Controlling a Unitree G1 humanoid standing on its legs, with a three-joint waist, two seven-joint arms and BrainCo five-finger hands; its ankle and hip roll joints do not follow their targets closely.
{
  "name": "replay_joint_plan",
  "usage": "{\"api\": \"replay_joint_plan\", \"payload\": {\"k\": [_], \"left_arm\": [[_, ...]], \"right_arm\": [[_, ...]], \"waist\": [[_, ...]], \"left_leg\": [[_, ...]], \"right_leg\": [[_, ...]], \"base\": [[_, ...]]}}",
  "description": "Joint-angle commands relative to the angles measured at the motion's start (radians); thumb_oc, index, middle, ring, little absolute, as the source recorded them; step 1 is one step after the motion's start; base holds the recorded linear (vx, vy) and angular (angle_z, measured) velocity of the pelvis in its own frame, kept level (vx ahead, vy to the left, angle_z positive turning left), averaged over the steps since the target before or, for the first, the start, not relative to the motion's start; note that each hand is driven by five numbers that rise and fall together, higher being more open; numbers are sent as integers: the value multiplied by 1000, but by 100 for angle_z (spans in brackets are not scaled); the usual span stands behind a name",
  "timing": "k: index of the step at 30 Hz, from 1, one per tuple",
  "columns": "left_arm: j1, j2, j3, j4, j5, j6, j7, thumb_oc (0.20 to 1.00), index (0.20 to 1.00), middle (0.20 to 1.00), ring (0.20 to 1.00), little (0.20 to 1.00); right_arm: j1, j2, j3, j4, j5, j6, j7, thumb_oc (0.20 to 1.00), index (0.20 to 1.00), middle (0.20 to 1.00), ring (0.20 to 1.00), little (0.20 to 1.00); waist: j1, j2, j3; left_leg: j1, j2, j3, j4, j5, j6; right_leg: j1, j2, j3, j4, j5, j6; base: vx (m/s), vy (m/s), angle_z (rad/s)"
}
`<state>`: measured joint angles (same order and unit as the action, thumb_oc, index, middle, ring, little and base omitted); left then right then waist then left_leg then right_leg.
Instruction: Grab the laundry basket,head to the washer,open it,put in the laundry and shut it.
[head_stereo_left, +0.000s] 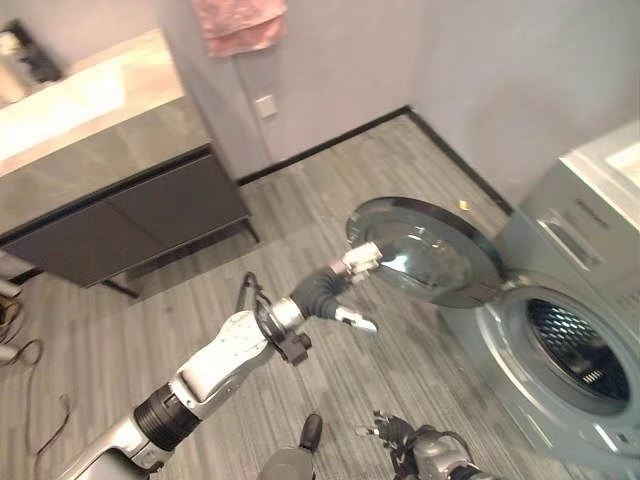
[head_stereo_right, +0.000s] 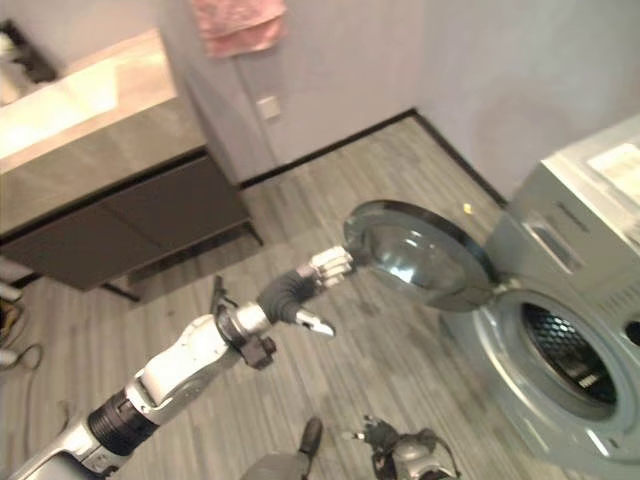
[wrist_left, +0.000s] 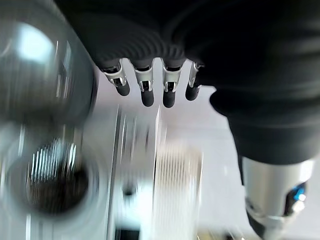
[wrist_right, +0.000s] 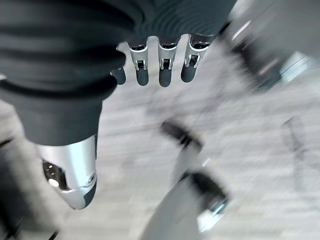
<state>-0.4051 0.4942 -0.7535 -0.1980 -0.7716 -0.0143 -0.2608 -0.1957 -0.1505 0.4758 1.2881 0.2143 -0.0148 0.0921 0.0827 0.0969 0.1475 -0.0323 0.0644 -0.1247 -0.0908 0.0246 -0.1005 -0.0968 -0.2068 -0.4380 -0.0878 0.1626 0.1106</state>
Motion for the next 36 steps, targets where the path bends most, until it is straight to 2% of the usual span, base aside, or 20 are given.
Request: {"api": "replay_joint_plan", "payload": {"k": [1,2,4,7,11,13,16,18,20,22,23,29,36], "left_arm": [[-16,-229,-51,106,-254,3,10,1000,1000,1000,1000,1000],[-33,-288,-74,146,-287,0,26,1000,1000,1000,1000,1000],[-75,-353,-120,216,-286,-9,50,1000,1000,1000,1000,1000],[-109,-415,-161,298,-251,-13,83,1000,1000,1000,1000,1000],[-134,-493,-169,523,-207,3,112,1000,1000,1000,1000,1000],[-163,-521,-168,675,-94,12,123,1000,1000,1000,1000,1000],[-184,-570,-175,1017,221,31,147,1000,1000,1000,1000,1000],[-199,-610,-162,1195,394,19,163,1000,1000,1000,1000,1000],[-187,-597,-111,1341,546,2,231,1000,1000,1000,1000,1000],[-216,-612,-50,1429,638,-5,280,1000,1000,1000,1000,1000],[-257,-602,25,1467,673,-16,371,1000,1000,1000,1000,1000],[-295,-535,131,1493,679,-39,490,1000,1000,1000,1000,1000],[-298,-432,238,1474,598,-91,531,1000,1000,1000,1000,1000]], "right_arm": [[-41,-36,-38,64,-85,15,-30,1000,1000,1000,1000,1000],[-47,-58,-59,78,-83,22,-47,1000,1000,1000,1000,1000],[-65,-101,-93,99,-86,28,-95,1000,1000,1000,1000,1000],[-63,-152,-148,111,-63,38,-135,1000,1000,1000,1000,1000],[-41,-173,-192,54,12,37,-144,1000,1000,1000,1000,1000],[-35,-167,-201,32,34,34,-149,1000,1000,1000,1000,1000],[-35,-161,-220,10,86,32,-154,1000,1000,1000,1000,1000],[-36,-154,-210,1,100,30,-158,1000,1000,1000,1000,1000],[-13,-165,-197,-44,97,4,-161,1000,1000,1000,1000,1000],[6,-150,-182,-74,136,-23,-164,1000,1000,1000,1000,1000],[16,-134,-150,-97,145,-48,-174,1000,1000,1000,1000,1000],[46,-128,-111,-147,142,-77,-184,1000,1000,1000,1000,1000],[79,-134,-108,-198,131,-102,-184,1000,1000,1000,1000,1000]], "waist": [[-36,-15,-18],[-53,-18,-12],[-82,-23,-7],[-116,-26,2],[-168,-36,13],[-186,-41,9],[-195,-40,7],[-209,-42,-2],[-224,-48,5],[-239,-59,13],[-248,-66,18],[-260,-79,17],[-257,-91,9]], "left_leg": [[42,8,17,4,-90,23],[46,12,21,4,-90,24],[42,8,28,4,-89,25],[42,9,43,4,-91,25],[40,9,86,4,-96,22],[33,12,112,4,-95,19],[13,18,127,4,-84,11],[-10,18,135,4,-79,10],[-21,24,156,4,-68,8],[-26,24,167,4,-64,6],[-37,25,170,4,-59,3],[-58,29,176,4,-46,-2],[-68,33,178,4,-42,-7]], "right_leg": [[10,-24,94,22,-70,41],[7,-20,102,25,-72,39],[-4,-17,120,24,-72,39],[-19,-11,143,24,-69,39],[-63,10,208,18,-56,39],[-81,19,227,11,-50,40],[-96,24,225,3,-52,40],[-118,27,228,1,-48,38],[-136,34,240,4,-42,35],[-147,37,252,5,-36,34],[-159,40,257,5,-32,30],[-174,46,262,2,-26,26],[-176,47,262,1,-26,29]], "base": [[28,-33,-21],[21,-37,-19],[15,-27,-19],[6,-23,-37],[-16,-8,-29],[-14,-15,-50],[-19,-43,-41],[-17,-42,-11],[-36,-32,-6],[-58,-23,-12],[-37,-23,-10],[-12,-13,-4],[-4,-15,-4]]}}
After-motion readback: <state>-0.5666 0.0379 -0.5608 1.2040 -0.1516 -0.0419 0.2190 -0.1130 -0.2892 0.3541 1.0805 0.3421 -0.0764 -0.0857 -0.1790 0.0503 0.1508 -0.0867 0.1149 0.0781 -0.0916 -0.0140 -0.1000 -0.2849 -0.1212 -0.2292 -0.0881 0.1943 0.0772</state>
